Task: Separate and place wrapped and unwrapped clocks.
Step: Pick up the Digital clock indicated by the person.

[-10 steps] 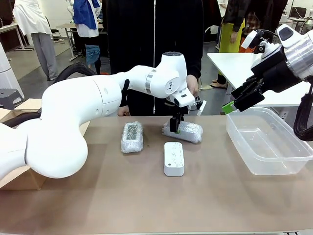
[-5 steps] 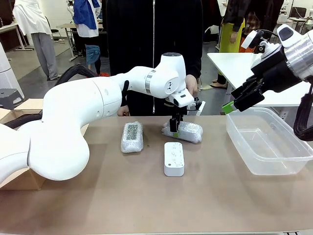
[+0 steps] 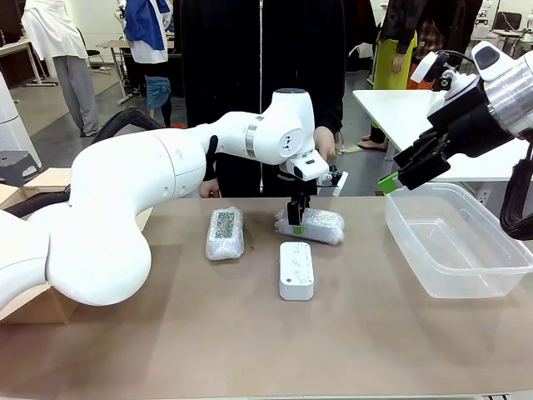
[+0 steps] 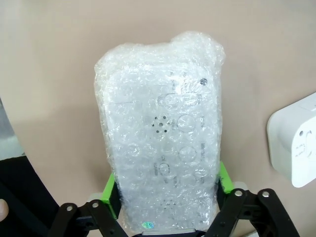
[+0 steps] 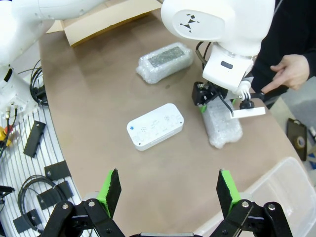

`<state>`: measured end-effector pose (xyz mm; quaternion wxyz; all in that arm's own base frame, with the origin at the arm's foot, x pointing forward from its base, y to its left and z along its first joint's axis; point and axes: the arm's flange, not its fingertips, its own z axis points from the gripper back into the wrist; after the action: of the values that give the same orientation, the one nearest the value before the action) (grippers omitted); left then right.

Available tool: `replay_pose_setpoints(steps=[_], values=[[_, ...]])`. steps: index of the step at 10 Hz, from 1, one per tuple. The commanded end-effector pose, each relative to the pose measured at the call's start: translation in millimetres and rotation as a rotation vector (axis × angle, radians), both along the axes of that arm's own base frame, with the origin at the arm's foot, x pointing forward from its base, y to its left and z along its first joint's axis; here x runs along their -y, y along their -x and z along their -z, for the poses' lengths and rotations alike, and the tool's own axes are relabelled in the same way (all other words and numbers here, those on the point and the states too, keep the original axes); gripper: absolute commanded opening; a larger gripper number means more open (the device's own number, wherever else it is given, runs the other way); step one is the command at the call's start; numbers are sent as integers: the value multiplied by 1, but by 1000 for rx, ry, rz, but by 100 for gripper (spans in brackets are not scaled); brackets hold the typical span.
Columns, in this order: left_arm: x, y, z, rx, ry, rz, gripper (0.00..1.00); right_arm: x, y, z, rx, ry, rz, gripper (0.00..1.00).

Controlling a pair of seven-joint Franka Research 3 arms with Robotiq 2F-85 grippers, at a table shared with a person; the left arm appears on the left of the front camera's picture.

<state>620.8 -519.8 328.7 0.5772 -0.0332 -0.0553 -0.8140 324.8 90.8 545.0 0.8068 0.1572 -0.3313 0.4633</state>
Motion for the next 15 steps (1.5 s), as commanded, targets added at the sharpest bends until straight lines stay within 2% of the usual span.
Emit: replay_pose_setpoints(steps=[1, 2, 3, 4, 5, 9, 10, 12, 14, 15], values=[[31, -36, -6, -39, -16, -11, 61, 0, -1, 2, -10, -20, -12, 100], [30, -36, -6, -40, -16, -12, 79, 0, -1, 2, -10, -20, -12, 100], [30, -35, -8, -52, -11, -17, 42, 0, -1, 2, -10, -20, -12, 100], [28, -35, -13, -62, -7, -35, 59, 0, -1, 2, -10, -20, -12, 100], [24, -33, -24, -60, 2, -58, 22, 0, -1, 2, -10, -20, -12, 100], [-23, -1, -103, -34, 34, -204, 22, 0, -1, 2, -10, -20, -12, 100], [-36, 11, -118, -52, 41, -261, 22, 0, -1, 2, -10, -20, -12, 100], [-64, 26, -130, -32, 43, -369, 22, 0, -1, 2, -10, -20, -12, 100], [-88, 44, -136, -42, 80, -412, 22, 0, -1, 2, -10, -20, -12, 100], [-98, 58, -145, -22, 99, -430, 22, 0, -1, 2, -10, -20, -12, 100]])
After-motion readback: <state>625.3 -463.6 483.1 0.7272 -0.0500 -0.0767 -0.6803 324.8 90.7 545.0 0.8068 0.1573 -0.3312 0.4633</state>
